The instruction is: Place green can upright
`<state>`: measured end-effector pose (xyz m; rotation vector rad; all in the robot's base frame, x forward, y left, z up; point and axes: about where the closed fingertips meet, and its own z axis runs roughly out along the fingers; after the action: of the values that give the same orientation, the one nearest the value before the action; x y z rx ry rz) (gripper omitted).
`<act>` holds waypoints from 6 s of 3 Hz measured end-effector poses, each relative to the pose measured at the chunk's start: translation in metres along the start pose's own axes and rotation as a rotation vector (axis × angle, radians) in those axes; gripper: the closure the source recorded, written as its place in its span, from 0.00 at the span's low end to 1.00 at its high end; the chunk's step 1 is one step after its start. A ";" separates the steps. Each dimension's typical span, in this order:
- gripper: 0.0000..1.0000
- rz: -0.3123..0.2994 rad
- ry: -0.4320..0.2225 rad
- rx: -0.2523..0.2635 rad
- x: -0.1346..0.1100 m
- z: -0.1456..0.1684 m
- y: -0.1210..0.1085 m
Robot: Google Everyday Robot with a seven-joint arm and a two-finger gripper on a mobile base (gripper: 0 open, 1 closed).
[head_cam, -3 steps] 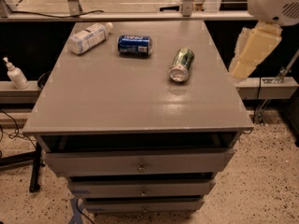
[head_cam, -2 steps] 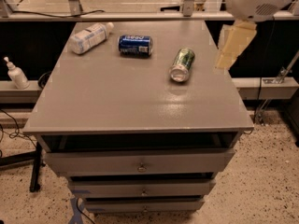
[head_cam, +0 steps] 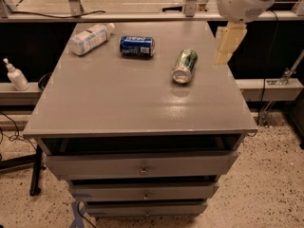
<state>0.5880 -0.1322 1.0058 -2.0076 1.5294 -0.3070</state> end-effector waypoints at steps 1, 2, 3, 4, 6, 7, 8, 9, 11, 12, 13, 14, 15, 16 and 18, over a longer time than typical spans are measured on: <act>0.00 -0.001 -0.012 -0.008 -0.001 0.001 0.003; 0.00 -0.123 -0.003 -0.026 -0.007 0.009 -0.001; 0.00 -0.281 0.039 -0.061 0.005 0.021 -0.017; 0.00 -0.427 0.093 -0.088 0.028 0.034 -0.049; 0.00 -0.572 0.108 -0.183 0.071 0.070 -0.073; 0.00 -0.601 0.093 -0.258 0.093 0.090 -0.057; 0.00 -0.617 0.075 -0.325 0.113 0.110 -0.036; 0.00 -0.634 0.049 -0.382 0.120 0.132 -0.017; 0.00 -0.700 -0.004 -0.480 0.102 0.163 0.016; 0.00 -0.759 -0.025 -0.517 0.082 0.170 0.028; 0.00 -0.835 -0.031 -0.558 0.063 0.180 0.034; 0.18 -0.935 -0.031 -0.587 0.039 0.193 0.030; 0.42 -1.048 -0.049 -0.612 0.016 0.208 0.024; 0.65 -1.061 -0.049 -0.613 0.013 0.206 0.019; 1.00 -1.059 -0.124 -0.532 -0.014 0.180 0.000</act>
Offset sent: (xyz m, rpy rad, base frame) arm 0.0132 0.0170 -0.0098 -0.2237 -0.0756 0.3004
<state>0.6761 -0.0623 0.8646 -3.0555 0.3417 -0.1679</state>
